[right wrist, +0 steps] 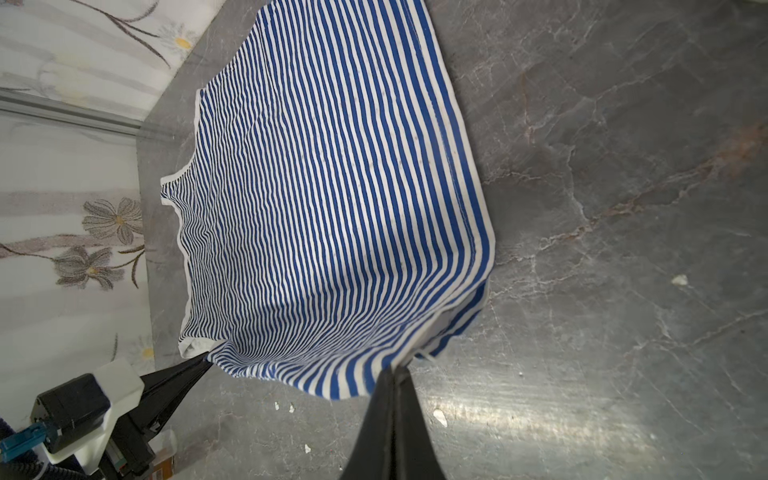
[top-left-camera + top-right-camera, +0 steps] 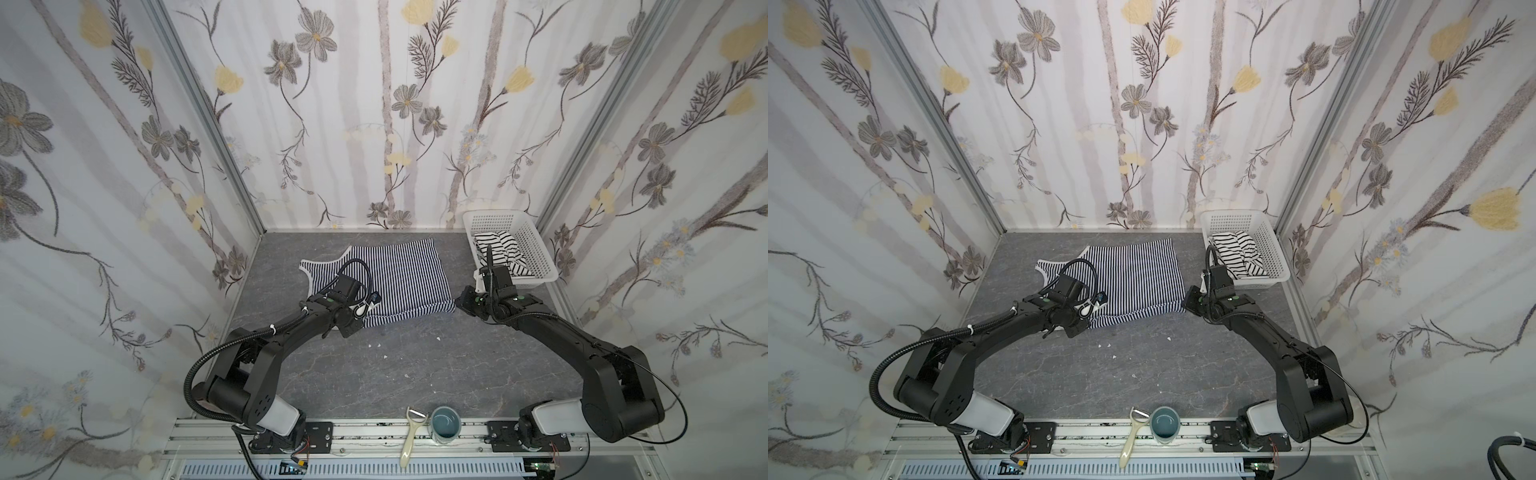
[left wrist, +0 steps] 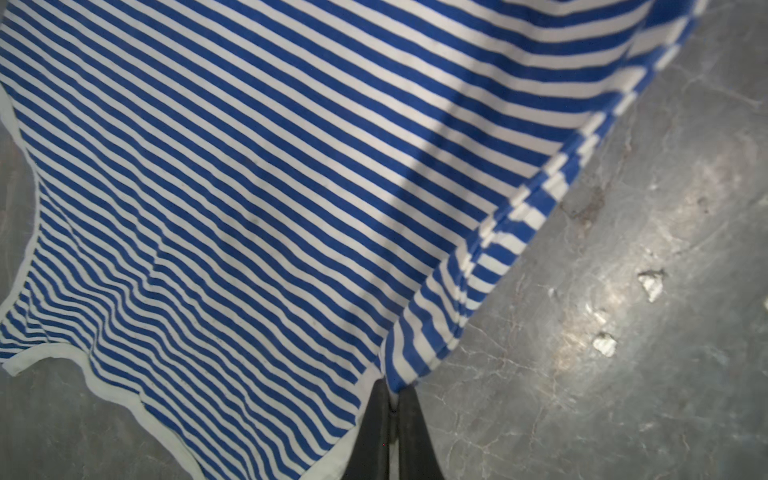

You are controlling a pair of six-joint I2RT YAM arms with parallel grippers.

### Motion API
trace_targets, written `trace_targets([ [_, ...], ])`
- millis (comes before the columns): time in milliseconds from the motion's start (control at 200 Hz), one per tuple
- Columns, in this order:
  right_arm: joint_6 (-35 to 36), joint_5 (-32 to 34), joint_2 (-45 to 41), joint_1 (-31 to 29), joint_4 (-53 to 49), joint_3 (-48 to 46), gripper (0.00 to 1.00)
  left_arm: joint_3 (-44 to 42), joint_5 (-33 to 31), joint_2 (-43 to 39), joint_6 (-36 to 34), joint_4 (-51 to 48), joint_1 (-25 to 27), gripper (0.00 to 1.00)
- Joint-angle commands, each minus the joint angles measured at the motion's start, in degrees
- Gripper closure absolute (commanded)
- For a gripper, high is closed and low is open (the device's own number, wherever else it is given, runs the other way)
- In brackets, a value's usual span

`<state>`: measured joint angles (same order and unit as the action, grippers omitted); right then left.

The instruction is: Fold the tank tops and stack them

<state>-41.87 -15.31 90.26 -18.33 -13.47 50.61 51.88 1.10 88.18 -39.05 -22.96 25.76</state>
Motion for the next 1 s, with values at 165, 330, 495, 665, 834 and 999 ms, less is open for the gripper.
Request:
trace_targets([
  [165,3.84,-1.61,6.98,1.53,-1.20,5.07,1.00,7.51,-0.25,5.60,-0.85,0.26,-1.05,0.96],
  [330,5.35,-1.65,10.38,2.50,-2.08,8.23,1.00,10.20,-1.17,9.11,-1.38,0.38,-1.66,0.96],
  [495,6.61,-1.92,14.11,3.22,-2.69,11.35,1.00,12.11,-1.32,11.04,-1.65,0.63,-2.84,0.96],
  [665,7.36,-1.49,17.29,3.96,-2.94,13.90,1.00,14.00,-1.10,12.69,-1.33,0.86,-3.72,0.96],
  [834,7.97,-1.26,20.14,4.68,-3.22,16.41,1.00,15.72,-0.78,14.92,-1.29,0.99,-4.05,0.96],
  [999,8.28,-1.39,22.54,5.06,-3.39,18.46,0.99,17.29,-1.23,17.35,-1.12,1.16,-4.36,0.90],
])
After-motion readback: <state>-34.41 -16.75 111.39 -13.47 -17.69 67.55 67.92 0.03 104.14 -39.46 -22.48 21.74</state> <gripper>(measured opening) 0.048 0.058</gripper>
